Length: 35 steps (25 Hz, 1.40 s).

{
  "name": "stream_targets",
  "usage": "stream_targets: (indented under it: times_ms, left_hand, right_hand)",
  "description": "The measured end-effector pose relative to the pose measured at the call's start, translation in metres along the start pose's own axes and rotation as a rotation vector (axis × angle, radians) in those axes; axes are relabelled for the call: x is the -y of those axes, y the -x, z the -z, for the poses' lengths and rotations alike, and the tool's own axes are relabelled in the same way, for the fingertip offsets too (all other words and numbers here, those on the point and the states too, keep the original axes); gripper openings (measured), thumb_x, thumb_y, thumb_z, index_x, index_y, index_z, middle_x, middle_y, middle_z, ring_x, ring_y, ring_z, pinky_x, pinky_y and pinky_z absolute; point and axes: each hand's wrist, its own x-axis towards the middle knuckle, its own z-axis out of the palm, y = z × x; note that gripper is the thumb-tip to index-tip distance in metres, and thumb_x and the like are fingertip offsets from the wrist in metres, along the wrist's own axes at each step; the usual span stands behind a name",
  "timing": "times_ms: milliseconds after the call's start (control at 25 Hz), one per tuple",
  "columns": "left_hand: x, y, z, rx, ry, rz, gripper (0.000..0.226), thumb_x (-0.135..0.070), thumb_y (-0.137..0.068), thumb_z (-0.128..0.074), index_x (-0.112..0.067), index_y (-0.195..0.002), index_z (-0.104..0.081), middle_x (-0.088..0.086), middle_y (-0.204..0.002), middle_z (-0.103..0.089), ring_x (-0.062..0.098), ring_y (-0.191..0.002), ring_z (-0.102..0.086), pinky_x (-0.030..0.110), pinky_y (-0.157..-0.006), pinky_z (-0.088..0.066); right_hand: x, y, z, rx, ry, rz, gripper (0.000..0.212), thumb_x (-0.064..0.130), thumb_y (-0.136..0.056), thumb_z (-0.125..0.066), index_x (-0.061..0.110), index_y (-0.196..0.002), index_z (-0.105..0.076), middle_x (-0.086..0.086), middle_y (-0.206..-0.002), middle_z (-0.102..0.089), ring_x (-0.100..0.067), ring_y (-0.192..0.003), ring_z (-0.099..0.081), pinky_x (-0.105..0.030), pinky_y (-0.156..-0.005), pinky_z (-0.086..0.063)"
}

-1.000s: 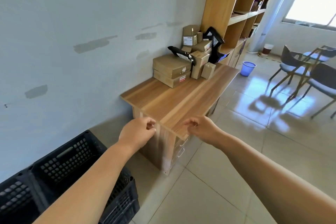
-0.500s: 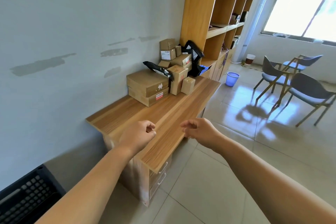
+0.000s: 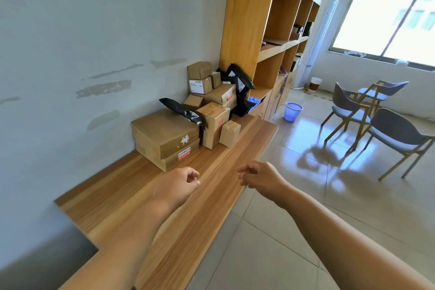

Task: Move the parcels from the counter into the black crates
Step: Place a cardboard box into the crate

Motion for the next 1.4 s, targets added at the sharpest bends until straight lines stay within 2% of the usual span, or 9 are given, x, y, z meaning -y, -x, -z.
stream_targets:
  times_ms: [320, 440, 640, 760, 880, 1000, 1160, 1280, 1400]
  left_hand:
    - [-0.004, -0.088, -0.033, -0.025, -0.029, 0.113, 0.022, -0.031, -0.093, -0.056, -0.029, -0.114, -0.062, -0.014, -0.103, -0.063, 0.000, -0.085, -0.059, 0.015, -0.063, -0.044]
    - [-0.010, -0.119, -0.048, -0.060, -0.057, 0.186, 0.023, -0.030, -0.092, -0.056, -0.029, -0.114, -0.063, -0.014, -0.106, -0.064, 0.001, -0.089, -0.059, 0.015, -0.067, -0.043]
    - [-0.038, -0.173, -0.083, -0.107, -0.072, 0.358, 0.025, -0.031, -0.090, -0.055, -0.031, -0.112, -0.064, -0.016, -0.103, -0.065, 0.000, -0.089, -0.059, 0.025, -0.078, -0.052]
    - [-0.052, -0.193, -0.093, -0.161, -0.057, 0.462, 0.025, -0.028, -0.091, -0.050, -0.031, -0.111, -0.065, -0.019, -0.097, -0.061, 0.001, -0.082, -0.057, 0.019, -0.065, -0.045]
    - [-0.052, -0.203, -0.102, -0.192, -0.017, 0.572, 0.025, -0.026, -0.090, -0.050, -0.029, -0.110, -0.066, -0.018, -0.093, -0.061, 0.003, -0.077, -0.057, 0.020, -0.064, -0.046]
    - [-0.036, -0.202, -0.103, -0.240, 0.017, 0.713, 0.022, -0.023, -0.090, -0.051, -0.030, -0.103, -0.067, -0.015, -0.095, -0.064, 0.009, -0.088, -0.061, 0.021, -0.073, -0.048]
    - [-0.002, -0.208, -0.087, -0.337, 0.077, 0.830, 0.015, -0.021, -0.085, -0.052, -0.026, -0.085, -0.067, -0.011, -0.093, -0.068, 0.014, -0.085, -0.063, 0.023, -0.067, -0.043]
    - [0.035, -0.219, -0.076, -0.420, 0.182, 0.917, 0.022, -0.025, -0.085, -0.054, -0.031, -0.104, -0.064, -0.008, -0.106, -0.068, 0.013, -0.085, -0.062, 0.026, -0.077, -0.049]
    - [0.067, -0.235, -0.069, -0.479, 0.272, 0.967, 0.038, -0.033, -0.088, -0.056, -0.023, -0.124, -0.056, -0.005, -0.121, -0.063, 0.016, -0.094, -0.062, 0.030, -0.083, -0.049]
  right_hand:
    - [-0.041, -0.117, 0.033, 0.098, -0.055, -0.025, 0.017, 0.012, -0.093, -0.056, 0.027, -0.094, -0.063, -0.003, -0.095, -0.070, -0.014, -0.091, -0.067, -0.030, -0.089, -0.054]
    - [-0.054, -0.164, 0.043, 0.176, -0.088, 0.011, 0.016, 0.015, -0.092, -0.057, 0.028, -0.096, -0.065, -0.002, -0.098, -0.070, -0.011, -0.091, -0.068, -0.032, -0.091, -0.054]
    - [-0.073, -0.250, 0.092, 0.295, -0.086, 0.081, 0.018, 0.013, -0.094, -0.054, 0.024, -0.103, -0.066, -0.001, -0.098, -0.070, -0.011, -0.090, -0.068, -0.028, -0.085, -0.055]
    - [-0.073, -0.292, 0.110, 0.347, -0.071, 0.102, 0.018, 0.013, -0.094, -0.053, 0.025, -0.098, -0.065, -0.002, -0.099, -0.070, -0.012, -0.090, -0.068, -0.027, -0.083, -0.054]
    - [-0.066, -0.326, 0.102, 0.416, -0.058, 0.127, 0.018, 0.011, -0.095, -0.051, 0.019, -0.105, -0.064, 0.000, -0.101, -0.068, -0.010, -0.091, -0.066, -0.027, -0.085, -0.054]
    - [-0.054, -0.345, 0.071, 0.529, -0.045, 0.182, 0.018, 0.011, -0.095, -0.052, 0.021, -0.104, -0.065, 0.004, -0.099, -0.068, -0.009, -0.089, -0.067, -0.032, -0.090, -0.055]
    - [-0.030, -0.367, 0.030, 0.613, -0.002, 0.265, 0.018, 0.013, -0.095, -0.052, 0.027, -0.097, -0.064, 0.004, -0.098, -0.069, -0.010, -0.091, -0.067, -0.028, -0.086, -0.055]
    - [-0.015, -0.386, 0.000, 0.596, 0.056, 0.322, 0.018, 0.016, -0.094, -0.054, 0.031, -0.093, -0.064, 0.005, -0.091, -0.071, -0.014, -0.088, -0.069, -0.036, -0.088, -0.056]
    - [0.005, -0.407, -0.023, 0.578, 0.134, 0.408, 0.019, 0.018, -0.095, -0.052, 0.030, -0.098, -0.066, 0.007, -0.093, -0.070, -0.017, -0.088, -0.068, -0.039, -0.087, -0.056]
